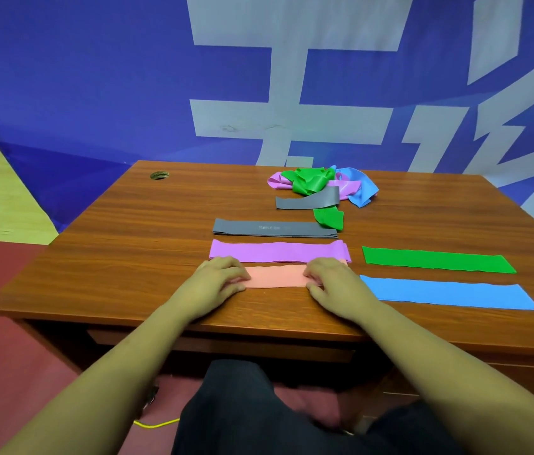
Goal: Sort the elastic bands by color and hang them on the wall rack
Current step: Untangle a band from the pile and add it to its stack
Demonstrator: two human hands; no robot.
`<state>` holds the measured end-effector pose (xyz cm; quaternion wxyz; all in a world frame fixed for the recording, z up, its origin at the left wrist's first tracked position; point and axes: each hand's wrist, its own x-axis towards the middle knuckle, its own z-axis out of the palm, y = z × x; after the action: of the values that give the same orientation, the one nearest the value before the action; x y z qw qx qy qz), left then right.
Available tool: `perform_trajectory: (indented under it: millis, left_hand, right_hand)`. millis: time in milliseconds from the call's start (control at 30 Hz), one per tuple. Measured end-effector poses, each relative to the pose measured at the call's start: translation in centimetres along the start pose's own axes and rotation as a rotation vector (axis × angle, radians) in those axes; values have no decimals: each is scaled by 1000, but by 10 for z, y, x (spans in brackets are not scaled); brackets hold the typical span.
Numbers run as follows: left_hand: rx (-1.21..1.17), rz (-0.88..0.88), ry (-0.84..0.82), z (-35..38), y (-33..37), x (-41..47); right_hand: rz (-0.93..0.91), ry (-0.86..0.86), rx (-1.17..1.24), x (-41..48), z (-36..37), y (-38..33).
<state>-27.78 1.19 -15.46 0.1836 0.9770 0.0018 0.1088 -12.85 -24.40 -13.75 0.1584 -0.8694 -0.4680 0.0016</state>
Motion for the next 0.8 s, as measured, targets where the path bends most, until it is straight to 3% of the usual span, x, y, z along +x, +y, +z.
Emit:
perform_trajectory:
  millis: [100,200,500,800]
  left_hand:
    - [-83,-16,-8,-2,0,3]
    - [-175,-38,98,-13,7,25]
    - [-96,-80,104,-6,42,149]
    - [-263,-287,25,48,61,252]
  right_hand:
    - [24,6,39,-1,0,-1]
    - [95,73,142,0,-5,3]
    - [424,233,170,59,-47,62]
    - [603,175,228,123,-34,107]
